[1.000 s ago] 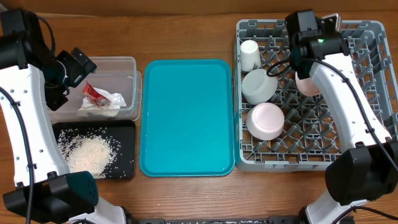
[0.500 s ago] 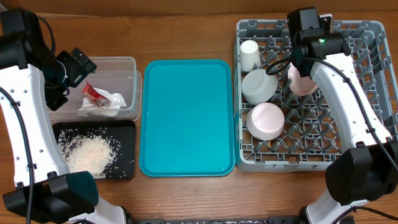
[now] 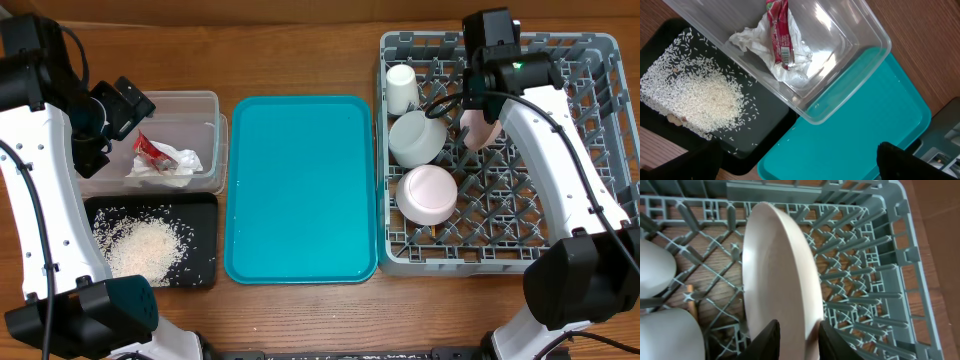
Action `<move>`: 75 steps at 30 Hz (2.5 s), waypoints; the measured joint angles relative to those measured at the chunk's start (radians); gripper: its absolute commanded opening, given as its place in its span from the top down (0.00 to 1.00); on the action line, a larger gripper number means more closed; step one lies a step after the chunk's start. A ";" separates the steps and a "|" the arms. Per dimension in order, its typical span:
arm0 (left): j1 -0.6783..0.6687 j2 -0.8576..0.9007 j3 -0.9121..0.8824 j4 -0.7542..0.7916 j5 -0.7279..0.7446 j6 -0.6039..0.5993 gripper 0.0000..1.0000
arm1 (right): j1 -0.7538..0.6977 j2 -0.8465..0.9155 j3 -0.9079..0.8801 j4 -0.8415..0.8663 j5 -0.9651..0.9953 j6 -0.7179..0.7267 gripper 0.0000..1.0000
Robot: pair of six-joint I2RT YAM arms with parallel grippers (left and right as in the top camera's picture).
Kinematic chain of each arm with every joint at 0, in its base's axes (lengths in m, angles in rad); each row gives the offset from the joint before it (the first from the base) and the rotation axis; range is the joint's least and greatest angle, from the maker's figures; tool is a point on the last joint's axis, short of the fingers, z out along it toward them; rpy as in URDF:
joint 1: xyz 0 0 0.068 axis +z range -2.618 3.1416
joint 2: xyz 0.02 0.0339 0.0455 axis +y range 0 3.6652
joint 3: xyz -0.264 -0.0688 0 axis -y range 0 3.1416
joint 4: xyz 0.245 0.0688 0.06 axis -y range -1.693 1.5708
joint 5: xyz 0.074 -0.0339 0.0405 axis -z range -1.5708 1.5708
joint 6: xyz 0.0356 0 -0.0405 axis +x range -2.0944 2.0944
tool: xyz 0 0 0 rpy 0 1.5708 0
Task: Sort waste into correct bins and load items into the dishwasher
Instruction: 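Lower the plate on edge into the rack slots with the right gripper, then open the right gripper and withdraw it to the rack's left edge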
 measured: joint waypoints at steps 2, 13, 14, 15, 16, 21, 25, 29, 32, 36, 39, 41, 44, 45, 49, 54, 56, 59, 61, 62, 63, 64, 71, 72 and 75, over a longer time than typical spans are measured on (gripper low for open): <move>0.000 0.000 0.000 0.000 0.000 0.000 0.00 | 0.000 0.000 0.000 0.019 -0.008 0.002 0.64; 0.000 0.000 0.000 0.000 0.000 0.000 0.00 | 0.000 0.001 0.090 0.037 -0.047 0.005 0.41; 0.000 0.000 0.000 0.000 0.000 0.000 0.00 | 0.000 0.001 0.097 0.032 -0.072 0.005 0.40; 0.000 0.000 0.000 0.000 0.000 0.000 0.00 | 0.000 0.001 0.100 0.025 -0.117 0.006 0.39; 0.000 0.000 0.000 0.000 0.000 0.000 0.00 | 0.000 0.001 0.100 0.017 -0.171 0.005 0.39; 0.000 0.000 0.000 0.000 0.000 0.000 0.00 | 0.000 0.001 0.100 0.009 -0.531 0.006 0.42; 0.000 0.000 0.000 0.000 0.000 0.000 0.00 | 0.003 0.001 0.098 0.013 -0.716 0.010 0.52; 0.000 0.000 0.000 0.000 0.000 0.000 0.00 | 0.005 0.001 0.068 0.018 -0.795 0.011 0.67; 0.000 0.000 0.000 0.000 0.000 0.000 0.00 | 0.006 0.001 0.029 0.032 -0.821 0.015 0.67; 0.000 0.000 0.000 0.000 0.000 0.000 0.00 | 0.021 0.009 -0.019 0.075 -0.835 0.017 0.68; 0.000 0.000 0.000 0.000 0.000 0.000 0.00 | 0.051 0.025 -0.050 0.130 -0.837 0.016 0.68; 0.000 0.000 0.000 0.000 0.000 0.000 0.00 | 0.084 0.035 -0.074 0.172 -0.830 0.017 0.68; 0.000 0.000 0.000 0.000 0.000 0.000 0.00 | 0.144 0.051 -0.093 0.192 -0.782 0.016 0.68; 0.000 0.000 0.000 0.000 0.000 0.000 0.00 | 0.160 0.056 -0.094 0.193 -0.767 0.016 0.68; 0.000 0.000 0.000 0.000 0.000 0.000 0.00 | 0.211 0.066 -0.094 0.208 -0.713 0.016 0.67; 0.000 0.000 0.000 0.000 0.000 0.000 0.00 | 0.220 0.099 -0.094 0.227 -0.640 0.016 0.67; 0.000 0.000 0.000 0.000 0.000 0.000 0.01 | 0.220 0.124 -0.094 0.235 -0.615 0.016 0.67; 0.000 0.000 0.000 0.000 0.000 0.000 0.00 | 0.220 0.151 -0.095 0.248 -0.590 0.016 0.67; 0.000 0.000 0.000 0.000 0.000 0.000 0.00 | 0.220 0.164 -0.095 0.261 -0.576 0.016 0.67; 0.000 0.000 0.000 0.000 0.000 0.000 0.00 | 0.220 0.166 -0.095 0.265 -0.573 0.016 0.67; 0.000 0.000 0.000 0.000 0.000 0.000 0.00 | 0.221 0.167 -0.095 0.271 -0.565 0.016 0.67; 0.000 0.000 0.000 0.000 0.000 0.000 0.00 | 0.221 0.168 -0.095 0.276 -0.560 0.016 0.67; 0.000 0.000 0.000 0.000 0.000 0.000 0.00 | 0.220 0.169 -0.095 0.308 -0.532 0.016 0.67; 0.000 0.000 0.000 0.000 0.000 0.000 0.01 | 0.221 0.169 -0.095 0.308 -0.530 0.016 0.67; 0.000 0.000 0.000 0.000 0.000 0.000 0.00 | 0.220 0.169 -0.087 0.312 -0.520 0.016 0.67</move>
